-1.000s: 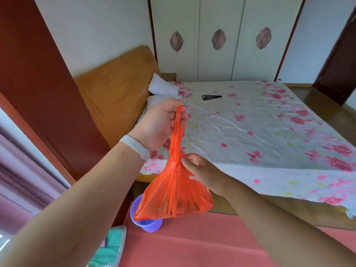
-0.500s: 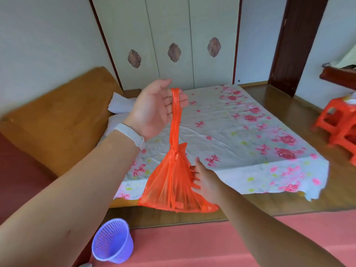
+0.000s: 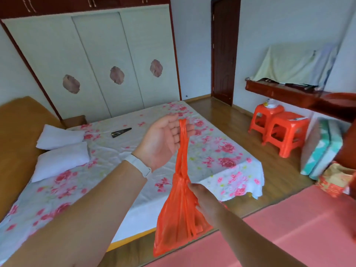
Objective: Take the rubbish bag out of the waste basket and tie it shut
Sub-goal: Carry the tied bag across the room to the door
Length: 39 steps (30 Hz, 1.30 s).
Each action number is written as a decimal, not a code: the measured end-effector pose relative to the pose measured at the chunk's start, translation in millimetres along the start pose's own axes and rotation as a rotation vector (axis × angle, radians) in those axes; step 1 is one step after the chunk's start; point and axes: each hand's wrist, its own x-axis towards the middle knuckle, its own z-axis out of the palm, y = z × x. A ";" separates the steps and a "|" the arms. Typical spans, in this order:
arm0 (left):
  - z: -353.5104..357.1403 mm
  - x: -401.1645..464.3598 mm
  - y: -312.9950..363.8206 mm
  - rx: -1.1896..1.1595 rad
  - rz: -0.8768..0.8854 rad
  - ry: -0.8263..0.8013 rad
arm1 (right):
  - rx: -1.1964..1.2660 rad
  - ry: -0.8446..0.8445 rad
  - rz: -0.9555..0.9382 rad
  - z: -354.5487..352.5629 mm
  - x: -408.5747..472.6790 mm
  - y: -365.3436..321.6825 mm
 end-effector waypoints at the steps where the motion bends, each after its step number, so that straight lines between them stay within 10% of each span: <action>1: 7.8 12.8 -4.1 -0.014 -0.012 -0.033 | -0.014 0.013 -0.023 -11.4 6.0 1.4; 23: 119.6 332.7 -32.8 -0.072 -0.217 -0.609 | -0.460 0.671 0.021 -246.6 169.9 -80.9; 39: 277.0 535.3 -98.6 0.054 -0.168 -0.501 | -0.570 0.671 0.071 -483.3 257.7 -141.6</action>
